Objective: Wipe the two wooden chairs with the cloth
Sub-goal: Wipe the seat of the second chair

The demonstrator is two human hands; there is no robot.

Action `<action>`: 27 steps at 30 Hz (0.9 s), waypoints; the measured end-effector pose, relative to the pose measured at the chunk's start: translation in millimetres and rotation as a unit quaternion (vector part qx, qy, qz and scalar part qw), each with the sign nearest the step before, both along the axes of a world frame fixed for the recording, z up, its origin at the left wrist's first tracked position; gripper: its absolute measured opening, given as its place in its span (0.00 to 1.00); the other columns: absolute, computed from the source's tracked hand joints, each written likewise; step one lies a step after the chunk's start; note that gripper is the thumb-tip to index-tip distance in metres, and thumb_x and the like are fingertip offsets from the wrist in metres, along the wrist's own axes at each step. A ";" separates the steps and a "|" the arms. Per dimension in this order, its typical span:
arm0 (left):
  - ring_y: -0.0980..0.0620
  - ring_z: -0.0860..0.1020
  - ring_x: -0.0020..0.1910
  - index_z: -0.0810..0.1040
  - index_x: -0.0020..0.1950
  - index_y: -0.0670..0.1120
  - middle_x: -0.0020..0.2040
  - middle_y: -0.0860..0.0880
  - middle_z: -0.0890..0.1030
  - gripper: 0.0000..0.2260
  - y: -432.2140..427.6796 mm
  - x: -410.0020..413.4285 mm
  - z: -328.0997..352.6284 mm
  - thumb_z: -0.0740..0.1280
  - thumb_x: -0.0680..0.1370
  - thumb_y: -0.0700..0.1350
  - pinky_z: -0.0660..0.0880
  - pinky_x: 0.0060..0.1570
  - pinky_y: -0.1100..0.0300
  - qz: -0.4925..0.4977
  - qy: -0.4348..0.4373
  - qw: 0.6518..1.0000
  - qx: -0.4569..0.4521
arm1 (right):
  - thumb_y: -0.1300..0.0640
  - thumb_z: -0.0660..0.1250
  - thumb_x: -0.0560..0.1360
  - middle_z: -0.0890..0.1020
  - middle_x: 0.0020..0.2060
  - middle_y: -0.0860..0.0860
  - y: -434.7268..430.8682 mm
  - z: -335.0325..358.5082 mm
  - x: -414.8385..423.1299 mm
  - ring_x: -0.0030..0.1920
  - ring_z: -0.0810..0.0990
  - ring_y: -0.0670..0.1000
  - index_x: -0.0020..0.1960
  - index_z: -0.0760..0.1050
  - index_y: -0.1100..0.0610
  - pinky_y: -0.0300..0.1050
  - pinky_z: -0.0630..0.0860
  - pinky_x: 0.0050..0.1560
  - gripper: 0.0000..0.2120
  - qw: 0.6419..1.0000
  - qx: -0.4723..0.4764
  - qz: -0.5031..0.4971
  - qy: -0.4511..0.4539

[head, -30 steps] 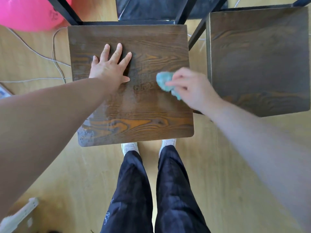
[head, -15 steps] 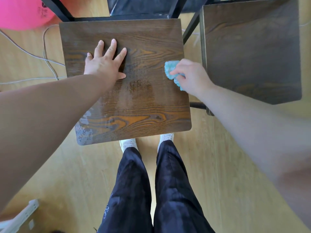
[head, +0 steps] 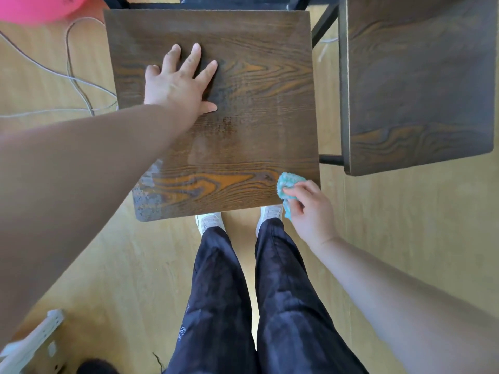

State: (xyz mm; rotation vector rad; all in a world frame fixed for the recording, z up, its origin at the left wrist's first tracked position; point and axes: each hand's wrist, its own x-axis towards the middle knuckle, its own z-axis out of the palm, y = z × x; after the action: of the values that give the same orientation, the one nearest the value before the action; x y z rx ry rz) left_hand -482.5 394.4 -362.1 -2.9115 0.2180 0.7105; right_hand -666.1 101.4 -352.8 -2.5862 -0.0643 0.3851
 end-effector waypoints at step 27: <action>0.46 0.41 0.81 0.41 0.81 0.57 0.83 0.50 0.43 0.34 10.2 -8.8 -1.6 0.55 0.81 0.64 0.52 0.77 0.41 0.006 0.020 0.996 -0.092 | 0.67 0.67 0.68 0.79 0.47 0.52 226.8 -12.9 -26.7 0.45 0.78 0.57 0.50 0.83 0.59 0.45 0.76 0.45 0.12 0.973 0.163 0.138 0.090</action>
State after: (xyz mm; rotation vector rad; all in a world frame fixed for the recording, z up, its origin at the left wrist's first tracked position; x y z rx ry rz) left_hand -491.3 404.6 -363.7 -3.0752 0.2854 0.7913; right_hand -692.8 328.2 -365.7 -2.2108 -0.3936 0.6524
